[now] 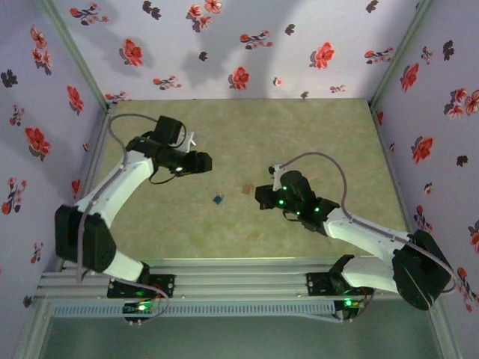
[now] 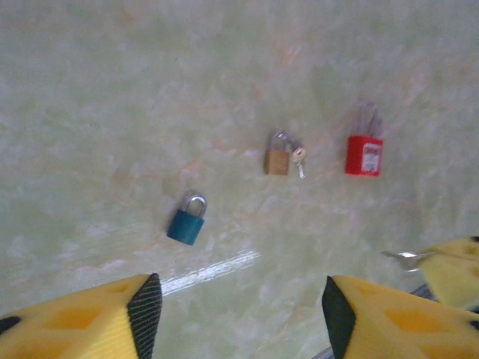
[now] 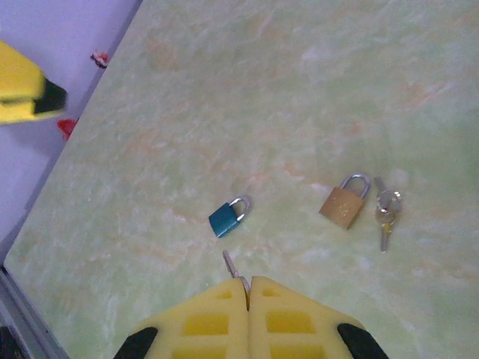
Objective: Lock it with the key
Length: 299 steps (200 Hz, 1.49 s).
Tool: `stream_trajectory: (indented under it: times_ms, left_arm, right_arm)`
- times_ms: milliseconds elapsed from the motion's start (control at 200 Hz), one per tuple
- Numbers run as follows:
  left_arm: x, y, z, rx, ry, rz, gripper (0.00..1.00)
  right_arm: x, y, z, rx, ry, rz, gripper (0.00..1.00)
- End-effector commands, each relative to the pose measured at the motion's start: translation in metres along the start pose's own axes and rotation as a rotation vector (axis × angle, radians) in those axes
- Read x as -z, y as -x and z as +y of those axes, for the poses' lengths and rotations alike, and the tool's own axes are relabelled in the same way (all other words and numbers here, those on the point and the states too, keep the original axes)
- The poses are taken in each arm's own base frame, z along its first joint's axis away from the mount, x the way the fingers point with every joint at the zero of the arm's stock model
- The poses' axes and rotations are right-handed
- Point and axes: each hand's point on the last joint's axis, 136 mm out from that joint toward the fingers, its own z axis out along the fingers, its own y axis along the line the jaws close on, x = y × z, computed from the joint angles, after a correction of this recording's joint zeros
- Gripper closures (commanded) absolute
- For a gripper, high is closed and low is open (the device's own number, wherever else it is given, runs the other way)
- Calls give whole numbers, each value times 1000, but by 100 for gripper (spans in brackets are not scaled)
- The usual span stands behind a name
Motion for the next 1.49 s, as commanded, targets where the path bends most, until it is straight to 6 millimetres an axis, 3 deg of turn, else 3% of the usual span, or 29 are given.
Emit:
stream_trajectory:
  times_ms: [0, 130, 165, 385, 530, 695, 995, 1490]
  left_arm:
    - [18, 3, -6, -39, -39, -98, 28]
    - [38, 4, -2, -67, -14, -213, 10]
    - [43, 4, 0, -72, -2, -246, 0]
    - [84, 11, 26, -90, 130, -523, 0]
    - [100, 8, 46, -88, 205, -677, 0]
    - [117, 8, 54, -101, 255, -761, 0]
    - [126, 5, 69, -77, 345, -781, 0]
    - [130, 4, 69, -82, 352, -789, 0]
  right_arm:
    - [-4, 9, 11, 50, 8, -32, 100]
    - [-13, 2, 16, 72, 1, -2, 100]
    - [-15, 0, 17, 78, -3, 3, 100]
    - [-32, -9, 26, 97, -15, 46, 100]
    - [-44, -18, 28, 95, -23, 78, 100]
    - [-58, -26, 31, 86, -33, 112, 100]
    - [-84, -41, 31, 39, -57, 149, 100]
    - [-119, -54, 10, -86, -163, 164, 100]
